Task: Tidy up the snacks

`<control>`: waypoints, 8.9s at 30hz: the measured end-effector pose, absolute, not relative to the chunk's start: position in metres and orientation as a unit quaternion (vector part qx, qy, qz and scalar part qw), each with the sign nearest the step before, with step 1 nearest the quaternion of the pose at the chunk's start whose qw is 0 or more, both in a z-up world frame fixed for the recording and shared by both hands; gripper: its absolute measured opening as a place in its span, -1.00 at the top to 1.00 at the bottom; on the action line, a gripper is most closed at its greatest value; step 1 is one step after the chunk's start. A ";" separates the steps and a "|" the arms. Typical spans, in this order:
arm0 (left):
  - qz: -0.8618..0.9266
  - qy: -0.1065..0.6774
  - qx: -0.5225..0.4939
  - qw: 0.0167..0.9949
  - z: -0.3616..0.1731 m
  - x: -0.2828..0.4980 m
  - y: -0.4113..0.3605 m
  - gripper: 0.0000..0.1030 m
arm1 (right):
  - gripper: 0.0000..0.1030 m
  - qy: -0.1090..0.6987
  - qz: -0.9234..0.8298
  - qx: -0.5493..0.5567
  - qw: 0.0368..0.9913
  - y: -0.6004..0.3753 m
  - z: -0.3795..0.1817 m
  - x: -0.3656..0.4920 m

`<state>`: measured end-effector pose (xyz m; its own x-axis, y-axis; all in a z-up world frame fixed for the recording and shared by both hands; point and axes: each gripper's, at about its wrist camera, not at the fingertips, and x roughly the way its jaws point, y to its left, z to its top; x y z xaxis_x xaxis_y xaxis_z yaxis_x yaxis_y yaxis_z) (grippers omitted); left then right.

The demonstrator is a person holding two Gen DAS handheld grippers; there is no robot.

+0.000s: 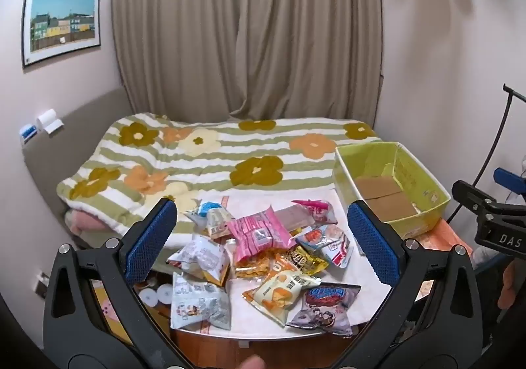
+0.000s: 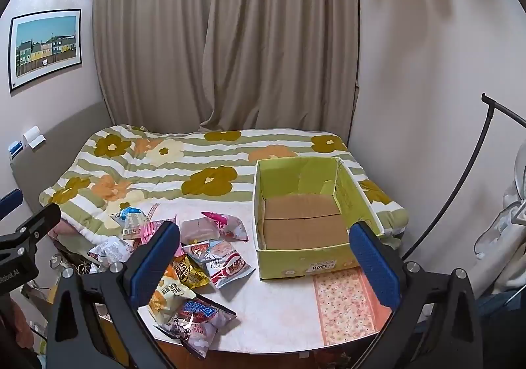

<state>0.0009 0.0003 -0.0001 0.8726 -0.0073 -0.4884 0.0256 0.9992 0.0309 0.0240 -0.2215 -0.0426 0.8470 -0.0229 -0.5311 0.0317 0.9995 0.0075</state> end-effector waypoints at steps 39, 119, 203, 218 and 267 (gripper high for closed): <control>-0.002 0.250 0.013 0.968 -0.005 0.005 0.007 -1.00 | -0.99 0.272 -0.020 0.007 0.962 -0.216 -0.049 0.023; -0.175 0.476 0.078 0.858 -0.166 0.097 0.012 -0.99 | -0.99 0.537 0.061 0.171 0.824 -0.198 -0.214 0.092; -0.176 0.497 0.028 0.849 -0.140 0.270 -0.254 -0.21 | -0.20 0.475 0.066 0.132 0.867 -0.422 -0.157 0.211; -0.178 0.552 0.080 0.811 -0.184 0.278 -0.292 -0.79 | -0.20 0.493 0.046 0.134 0.859 -0.447 -0.175 0.238; -0.004 0.464 -0.021 0.886 -0.114 0.138 -0.132 -0.80 | -0.92 0.399 0.240 0.076 0.882 -0.354 -0.131 0.179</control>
<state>0.1381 -0.1321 -0.1140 0.5702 -0.0272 -0.8211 -0.0121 0.9991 -0.0414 0.1795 -0.3544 -0.1308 0.5668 0.4836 -0.6669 -0.3617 0.8734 0.3260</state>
